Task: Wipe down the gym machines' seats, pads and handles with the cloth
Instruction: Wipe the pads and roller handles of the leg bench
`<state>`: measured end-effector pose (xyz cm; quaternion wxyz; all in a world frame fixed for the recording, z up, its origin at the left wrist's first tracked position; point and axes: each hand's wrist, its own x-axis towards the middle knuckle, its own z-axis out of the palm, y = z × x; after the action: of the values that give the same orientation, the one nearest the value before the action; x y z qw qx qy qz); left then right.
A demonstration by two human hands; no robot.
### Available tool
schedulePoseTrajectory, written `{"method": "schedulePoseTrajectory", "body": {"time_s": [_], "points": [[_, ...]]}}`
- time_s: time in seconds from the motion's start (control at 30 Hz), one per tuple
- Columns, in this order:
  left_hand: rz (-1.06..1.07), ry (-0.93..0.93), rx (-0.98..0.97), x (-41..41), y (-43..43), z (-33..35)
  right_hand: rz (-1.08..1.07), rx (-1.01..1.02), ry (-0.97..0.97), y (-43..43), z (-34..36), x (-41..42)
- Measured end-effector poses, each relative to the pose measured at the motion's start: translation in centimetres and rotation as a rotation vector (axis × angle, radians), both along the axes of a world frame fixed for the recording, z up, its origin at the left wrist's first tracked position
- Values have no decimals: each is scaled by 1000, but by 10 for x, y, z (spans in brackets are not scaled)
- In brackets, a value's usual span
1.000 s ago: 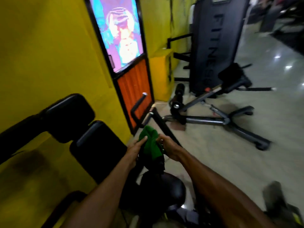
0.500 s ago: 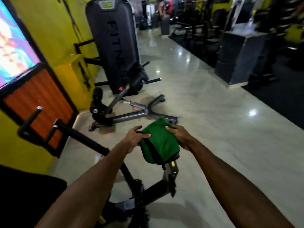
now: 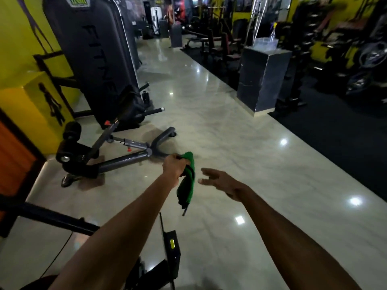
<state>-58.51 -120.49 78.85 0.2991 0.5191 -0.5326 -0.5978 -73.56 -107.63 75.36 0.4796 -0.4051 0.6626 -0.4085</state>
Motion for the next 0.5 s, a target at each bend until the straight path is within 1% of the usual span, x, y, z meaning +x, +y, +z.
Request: {"method": "schedulePoseTrajectory", "body": {"time_s": [0.07,0.17,0.27,0.37,0.43,0.5], "points": [[65,33,55,-27,-20,-2,44,-12,-31,-26,-5,-10],[192,101,142,-61,-44,-4,92,-95,-15,-62,-5,-22],[272,144,194,-89,-73,0,78,-108,18,-100,-10,-50],[177,99,201,-107,-101,5,43,-92,44,-136,-14,-88],[111,42,166,-117,-121,1,24,-75,-30,-164,-14,-114],[67,-25,175,-122,-140,-10,16,-43,-132,-192,-16,-140]]}}
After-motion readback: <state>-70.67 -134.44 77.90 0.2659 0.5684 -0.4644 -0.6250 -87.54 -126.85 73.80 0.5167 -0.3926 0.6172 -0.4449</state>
